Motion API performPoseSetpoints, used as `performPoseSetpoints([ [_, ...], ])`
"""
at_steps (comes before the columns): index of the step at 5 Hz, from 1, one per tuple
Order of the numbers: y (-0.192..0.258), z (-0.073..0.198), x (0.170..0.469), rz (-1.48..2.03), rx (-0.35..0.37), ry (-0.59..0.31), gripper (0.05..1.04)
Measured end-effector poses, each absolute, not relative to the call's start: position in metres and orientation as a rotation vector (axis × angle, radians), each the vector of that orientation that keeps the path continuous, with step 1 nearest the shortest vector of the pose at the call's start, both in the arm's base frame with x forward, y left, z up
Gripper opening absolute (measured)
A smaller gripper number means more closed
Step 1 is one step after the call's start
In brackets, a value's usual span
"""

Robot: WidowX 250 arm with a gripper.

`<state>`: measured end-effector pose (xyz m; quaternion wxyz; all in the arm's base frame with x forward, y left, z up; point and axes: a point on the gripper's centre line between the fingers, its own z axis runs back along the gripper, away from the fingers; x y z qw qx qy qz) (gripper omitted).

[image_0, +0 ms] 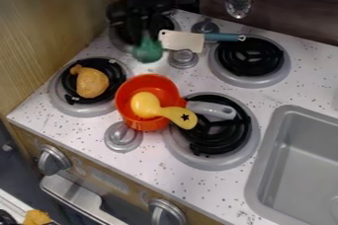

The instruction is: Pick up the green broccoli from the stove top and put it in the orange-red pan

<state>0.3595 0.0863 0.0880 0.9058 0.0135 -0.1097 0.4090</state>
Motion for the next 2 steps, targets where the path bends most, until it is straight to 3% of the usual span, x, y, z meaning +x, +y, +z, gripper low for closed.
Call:
performPoseSetpoints([
  [2, 0.057, 0.108, 0.333, 0.974, 0.066, -0.268, 0.324],
])
